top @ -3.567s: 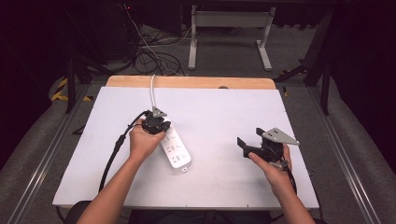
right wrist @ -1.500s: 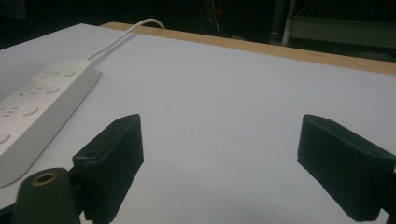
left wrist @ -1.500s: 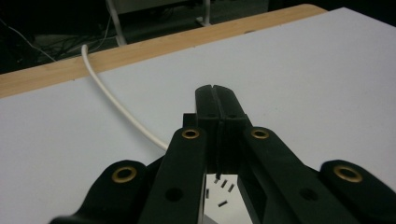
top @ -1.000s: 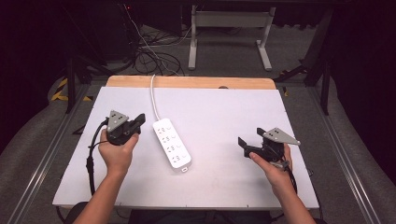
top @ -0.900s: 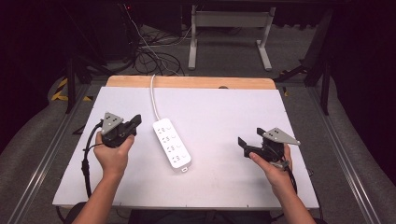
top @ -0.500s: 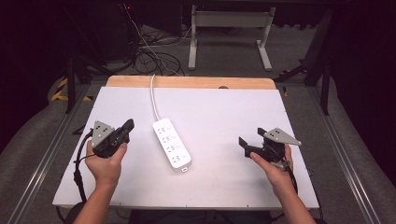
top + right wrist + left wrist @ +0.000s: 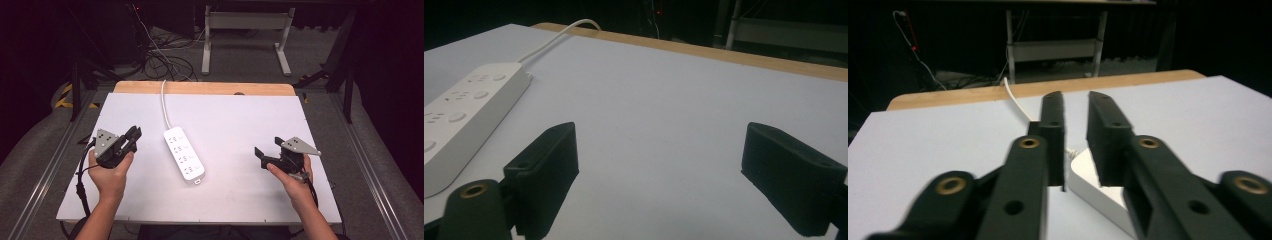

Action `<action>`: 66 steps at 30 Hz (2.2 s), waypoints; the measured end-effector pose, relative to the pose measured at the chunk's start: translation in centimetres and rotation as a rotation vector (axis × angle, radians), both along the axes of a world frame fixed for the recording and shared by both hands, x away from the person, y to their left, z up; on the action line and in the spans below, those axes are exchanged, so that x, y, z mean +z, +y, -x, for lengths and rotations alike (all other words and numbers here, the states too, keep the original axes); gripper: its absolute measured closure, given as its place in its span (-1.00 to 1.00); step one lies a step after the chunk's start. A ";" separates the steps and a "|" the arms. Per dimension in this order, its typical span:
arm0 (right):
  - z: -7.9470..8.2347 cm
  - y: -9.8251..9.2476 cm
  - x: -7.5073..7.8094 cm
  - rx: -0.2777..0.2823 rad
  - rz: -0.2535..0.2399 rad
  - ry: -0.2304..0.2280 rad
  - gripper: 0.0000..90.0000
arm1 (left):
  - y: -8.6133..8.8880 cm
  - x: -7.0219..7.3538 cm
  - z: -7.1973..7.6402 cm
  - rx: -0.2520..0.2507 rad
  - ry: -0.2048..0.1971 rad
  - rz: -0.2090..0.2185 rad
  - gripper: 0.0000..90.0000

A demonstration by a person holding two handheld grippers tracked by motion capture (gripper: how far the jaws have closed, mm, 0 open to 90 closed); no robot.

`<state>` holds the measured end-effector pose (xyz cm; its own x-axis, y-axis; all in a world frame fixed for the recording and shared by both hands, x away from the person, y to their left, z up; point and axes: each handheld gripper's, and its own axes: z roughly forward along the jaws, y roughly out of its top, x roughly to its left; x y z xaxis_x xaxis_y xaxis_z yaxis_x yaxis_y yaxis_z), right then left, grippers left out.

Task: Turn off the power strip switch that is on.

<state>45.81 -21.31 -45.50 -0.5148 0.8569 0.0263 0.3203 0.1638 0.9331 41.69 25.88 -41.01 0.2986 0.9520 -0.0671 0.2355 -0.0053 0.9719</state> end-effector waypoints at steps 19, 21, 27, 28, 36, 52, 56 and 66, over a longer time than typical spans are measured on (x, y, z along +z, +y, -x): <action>0.1 0.0 0.0 0.001 -0.004 0.000 -0.65 | -1.3 -0.4 -0.9 0.063 -0.044 -0.008 -0.96; 0.1 0.0 0.0 0.001 -0.004 0.001 -0.65 | -1.3 -0.4 -0.9 0.062 -0.042 -0.010 -0.95; 0.0 -0.1 0.0 0.001 -0.005 0.000 -0.65 | -1.3 -0.4 -0.9 0.066 -0.041 -0.013 -0.92; 0.0 -0.1 0.0 0.001 -0.005 0.000 -0.65 | -1.3 -0.5 -0.9 0.069 -0.041 -0.012 -0.92; 0.0 0.0 0.0 0.001 -0.001 0.001 -0.65 | -1.2 -0.5 -1.0 0.071 -0.033 -0.013 -0.90; 0.0 0.1 0.0 0.007 -0.005 -0.001 -0.65 | -1.1 -0.7 -1.0 0.081 -0.040 0.007 -0.94; -0.2 0.3 0.0 0.013 -0.005 0.000 -0.65 | -1.0 -0.7 -0.8 0.085 -0.039 0.000 -0.95; -0.4 0.5 0.0 0.021 -0.004 -0.001 -0.68 | -0.9 -0.8 -0.6 0.091 -0.035 -0.006 -0.93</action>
